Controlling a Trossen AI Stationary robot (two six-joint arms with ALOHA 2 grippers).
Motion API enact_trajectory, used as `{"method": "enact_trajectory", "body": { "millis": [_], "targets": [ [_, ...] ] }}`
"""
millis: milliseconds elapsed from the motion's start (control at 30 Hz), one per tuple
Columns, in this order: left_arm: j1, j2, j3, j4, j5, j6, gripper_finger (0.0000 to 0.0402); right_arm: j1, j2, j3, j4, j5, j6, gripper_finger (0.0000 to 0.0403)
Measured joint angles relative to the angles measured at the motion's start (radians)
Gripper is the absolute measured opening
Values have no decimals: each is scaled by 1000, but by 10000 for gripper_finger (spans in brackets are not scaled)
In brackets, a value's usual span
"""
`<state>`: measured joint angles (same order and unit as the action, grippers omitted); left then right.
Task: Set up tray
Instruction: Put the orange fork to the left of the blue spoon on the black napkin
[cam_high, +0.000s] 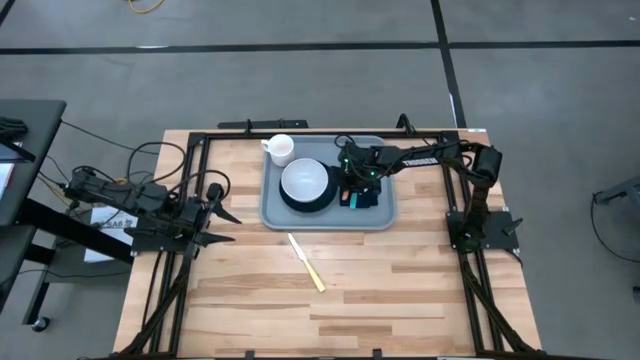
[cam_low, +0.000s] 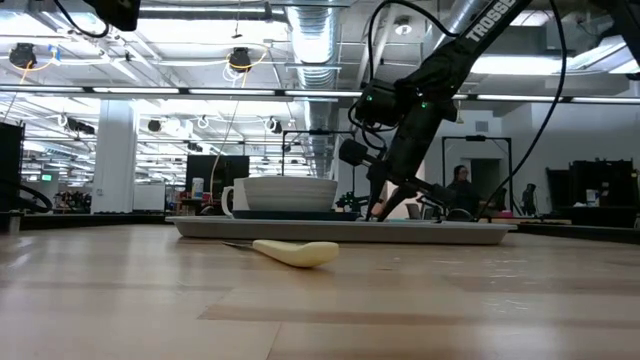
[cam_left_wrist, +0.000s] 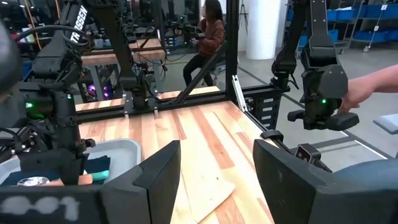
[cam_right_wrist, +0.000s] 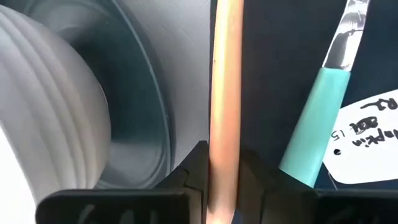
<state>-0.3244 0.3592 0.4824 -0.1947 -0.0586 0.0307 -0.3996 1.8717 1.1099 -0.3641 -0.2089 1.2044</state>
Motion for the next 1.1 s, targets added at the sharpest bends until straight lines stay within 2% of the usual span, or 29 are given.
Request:
{"method": "enact_trajectory", "body": {
  "millis": [167,400,1100],
  "targets": [
    [0,0,0,-3,0,-3,191,0,0,0,3,-2,1,39],
    [0,0,0,-3,0,-8,191,0,0,0,3,-22,10,75],
    [0,0,0,-10,0,-8,191,-11,0,0,2,-42,-1,65]
  ]
}}
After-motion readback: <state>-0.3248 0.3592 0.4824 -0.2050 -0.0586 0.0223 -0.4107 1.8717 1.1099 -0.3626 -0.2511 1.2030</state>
